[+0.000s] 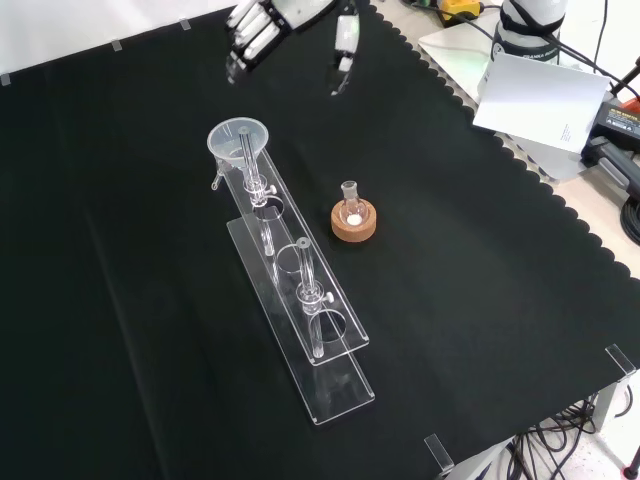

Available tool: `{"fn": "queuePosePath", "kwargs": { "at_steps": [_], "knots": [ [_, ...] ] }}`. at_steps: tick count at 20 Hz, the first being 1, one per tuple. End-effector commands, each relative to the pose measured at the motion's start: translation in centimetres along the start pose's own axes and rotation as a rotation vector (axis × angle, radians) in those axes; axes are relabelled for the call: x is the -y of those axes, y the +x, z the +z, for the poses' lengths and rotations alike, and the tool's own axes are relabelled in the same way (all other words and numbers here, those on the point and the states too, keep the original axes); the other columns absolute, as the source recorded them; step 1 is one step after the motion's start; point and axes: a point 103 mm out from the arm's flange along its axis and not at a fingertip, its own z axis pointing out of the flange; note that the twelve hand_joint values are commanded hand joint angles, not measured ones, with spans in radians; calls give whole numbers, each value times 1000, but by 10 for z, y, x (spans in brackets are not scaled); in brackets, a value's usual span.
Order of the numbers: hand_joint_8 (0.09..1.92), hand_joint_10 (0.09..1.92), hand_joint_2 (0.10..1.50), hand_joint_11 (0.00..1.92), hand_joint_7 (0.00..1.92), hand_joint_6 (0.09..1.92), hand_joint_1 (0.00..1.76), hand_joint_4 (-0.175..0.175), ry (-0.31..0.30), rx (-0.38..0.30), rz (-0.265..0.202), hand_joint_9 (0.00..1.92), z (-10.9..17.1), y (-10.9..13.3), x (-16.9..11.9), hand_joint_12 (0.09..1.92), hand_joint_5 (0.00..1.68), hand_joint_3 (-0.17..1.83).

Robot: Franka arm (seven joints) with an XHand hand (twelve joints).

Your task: Put the funnel back on the funnel stand.

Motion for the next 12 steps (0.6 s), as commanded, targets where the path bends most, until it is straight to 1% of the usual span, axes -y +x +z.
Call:
{"fn": "queuePosePath", "kwargs": {
  "at_steps": [1,6,12],
  "knots": [
    [707,708,768,289,179,87,620,-52,-66,-69,82,394,14,-21,43,1455,357,249],
    [701,692,794,305,189,87,627,-53,-80,-108,109,415,28,-42,58,1437,370,269],
    [703,675,817,326,216,87,644,-53,-85,-121,143,456,41,-65,67,1418,400,297]
  ]
}}
